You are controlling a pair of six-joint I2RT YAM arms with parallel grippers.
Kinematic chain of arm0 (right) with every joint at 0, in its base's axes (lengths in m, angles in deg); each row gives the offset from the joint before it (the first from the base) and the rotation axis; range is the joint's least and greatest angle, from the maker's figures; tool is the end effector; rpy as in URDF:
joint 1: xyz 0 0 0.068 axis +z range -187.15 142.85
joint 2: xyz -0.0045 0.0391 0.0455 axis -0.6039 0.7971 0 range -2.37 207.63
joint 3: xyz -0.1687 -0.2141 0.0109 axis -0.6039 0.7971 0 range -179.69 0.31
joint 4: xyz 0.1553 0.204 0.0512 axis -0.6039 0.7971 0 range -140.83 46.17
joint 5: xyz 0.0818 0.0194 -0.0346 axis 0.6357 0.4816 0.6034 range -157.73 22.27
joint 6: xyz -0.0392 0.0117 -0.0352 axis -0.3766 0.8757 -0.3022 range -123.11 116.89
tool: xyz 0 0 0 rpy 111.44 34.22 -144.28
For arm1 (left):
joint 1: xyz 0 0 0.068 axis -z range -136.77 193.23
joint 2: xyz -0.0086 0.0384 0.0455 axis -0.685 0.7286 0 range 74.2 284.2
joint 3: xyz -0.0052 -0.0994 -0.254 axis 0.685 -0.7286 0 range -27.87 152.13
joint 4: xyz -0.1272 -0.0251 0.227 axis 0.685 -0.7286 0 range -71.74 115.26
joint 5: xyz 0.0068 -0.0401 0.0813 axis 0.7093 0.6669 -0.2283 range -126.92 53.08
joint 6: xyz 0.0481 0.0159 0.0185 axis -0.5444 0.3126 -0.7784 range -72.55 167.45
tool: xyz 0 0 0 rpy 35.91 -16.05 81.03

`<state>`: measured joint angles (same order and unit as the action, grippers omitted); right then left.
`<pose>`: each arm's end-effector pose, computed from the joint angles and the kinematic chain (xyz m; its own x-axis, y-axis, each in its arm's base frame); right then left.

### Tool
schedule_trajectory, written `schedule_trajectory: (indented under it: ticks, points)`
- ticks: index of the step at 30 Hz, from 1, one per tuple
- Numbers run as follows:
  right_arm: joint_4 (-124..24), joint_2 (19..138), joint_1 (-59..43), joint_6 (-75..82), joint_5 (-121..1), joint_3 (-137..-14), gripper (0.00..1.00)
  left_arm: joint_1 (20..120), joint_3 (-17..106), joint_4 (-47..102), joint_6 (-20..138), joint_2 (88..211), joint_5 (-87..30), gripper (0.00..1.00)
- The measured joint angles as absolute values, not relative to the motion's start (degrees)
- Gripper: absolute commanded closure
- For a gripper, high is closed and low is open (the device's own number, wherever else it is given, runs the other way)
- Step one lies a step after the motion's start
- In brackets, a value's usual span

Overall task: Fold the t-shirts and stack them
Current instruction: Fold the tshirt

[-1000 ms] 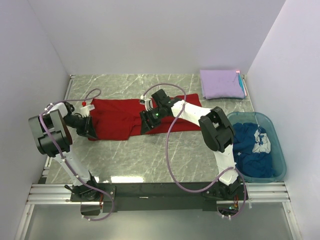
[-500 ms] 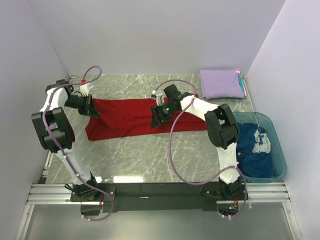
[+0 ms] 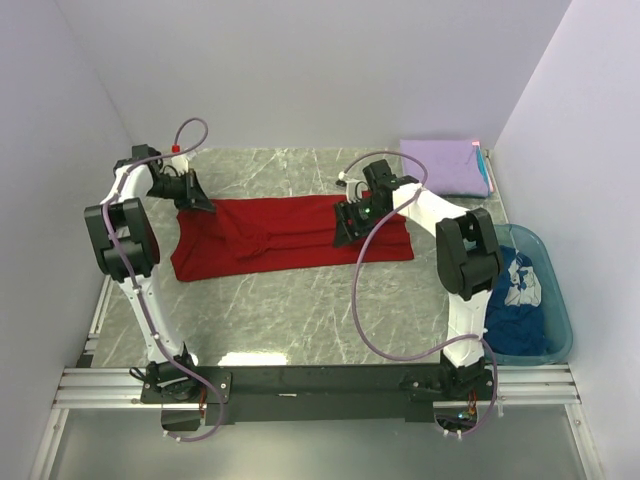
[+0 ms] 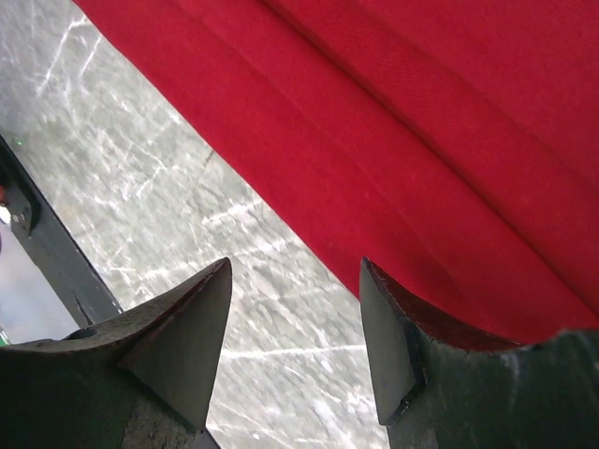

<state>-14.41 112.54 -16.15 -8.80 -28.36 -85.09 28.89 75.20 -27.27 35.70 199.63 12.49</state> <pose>0.3796 0.1700 0.1918 -0.7968 -0.3879 -0.4632 -0.6004 0.5936 0.5359 0.4405 0.0847 0.1970 -0.9095 -0.0958 -0.4044 0.2204 0.7139 -0.6647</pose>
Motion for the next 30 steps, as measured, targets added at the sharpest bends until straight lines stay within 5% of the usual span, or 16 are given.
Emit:
schedule_trajectory:
  ticks: [4,7,8,20,30]
  points:
    - [-13.4,111.8,-16.6,-10.2,-29.1,-84.7,0.36,29.1,75.3,-22.7,40.4,200.6,12.7,0.97]
    - [-12.6,111.8,-16.8,-11.1,-29.4,-84.7,0.36,29.1,75.3,-19.6,43.2,200.9,12.3,0.65]
    - [-12.2,111.8,-16.9,-11.4,-29.7,-84.8,0.36,29.1,75.3,-18.8,43.7,200.9,12.2,0.62]
    - [-8.0,111.8,-21.7,-15.0,-33.6,-85.0,0.38,30.2,62.3,-23.1,37.5,192.0,10.6,0.44]
    - [-3.4,111.8,-28.5,-19.6,-38.0,-85.0,0.42,40.3,53.4,-25.0,29.6,184.8,3.3,0.43]
